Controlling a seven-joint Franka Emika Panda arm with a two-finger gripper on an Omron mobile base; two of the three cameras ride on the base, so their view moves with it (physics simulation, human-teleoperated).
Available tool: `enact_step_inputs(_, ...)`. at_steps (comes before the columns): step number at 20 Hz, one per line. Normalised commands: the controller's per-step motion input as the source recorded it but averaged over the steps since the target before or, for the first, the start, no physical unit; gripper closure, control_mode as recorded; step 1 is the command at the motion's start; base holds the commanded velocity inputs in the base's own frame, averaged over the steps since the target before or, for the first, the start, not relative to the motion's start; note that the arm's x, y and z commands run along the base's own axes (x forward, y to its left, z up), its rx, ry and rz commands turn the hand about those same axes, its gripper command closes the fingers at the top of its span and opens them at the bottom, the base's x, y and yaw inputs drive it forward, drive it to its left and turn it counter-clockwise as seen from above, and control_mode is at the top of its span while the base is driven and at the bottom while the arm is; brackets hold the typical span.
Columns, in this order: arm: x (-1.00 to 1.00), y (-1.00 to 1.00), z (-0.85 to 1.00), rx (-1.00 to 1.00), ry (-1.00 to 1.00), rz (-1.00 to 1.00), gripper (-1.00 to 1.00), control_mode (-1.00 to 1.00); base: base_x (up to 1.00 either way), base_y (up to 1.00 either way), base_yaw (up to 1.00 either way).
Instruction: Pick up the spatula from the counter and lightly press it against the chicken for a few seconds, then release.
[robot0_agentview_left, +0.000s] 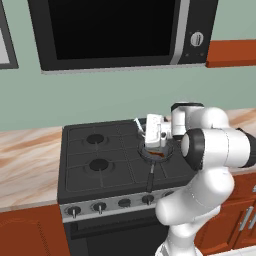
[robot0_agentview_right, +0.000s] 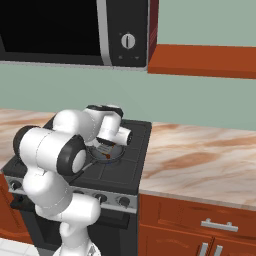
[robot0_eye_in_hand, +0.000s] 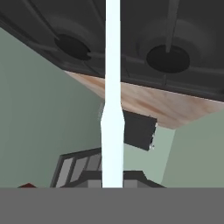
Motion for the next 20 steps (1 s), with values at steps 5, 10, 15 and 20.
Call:
enact_step_inputs(5,0.20,0.00,-0.10,0.00,0.01,0.00,1.00,-1.00,0.00,0.00,0.00)
enact_step_inputs(10,0.20,0.00,-0.08,0.00,0.00,0.00,1.00,-1.00,0.00,0.00,0.00)
enact_step_inputs(15,0.18,0.00,-0.11,0.00,0.00,0.00,1.00,-1.00,0.00,0.00,0.00)
enact_step_inputs(20,0.14,-0.02,-0.14,0.00,0.00,0.00,1.00,-1.00,0.00,0.00,0.00)
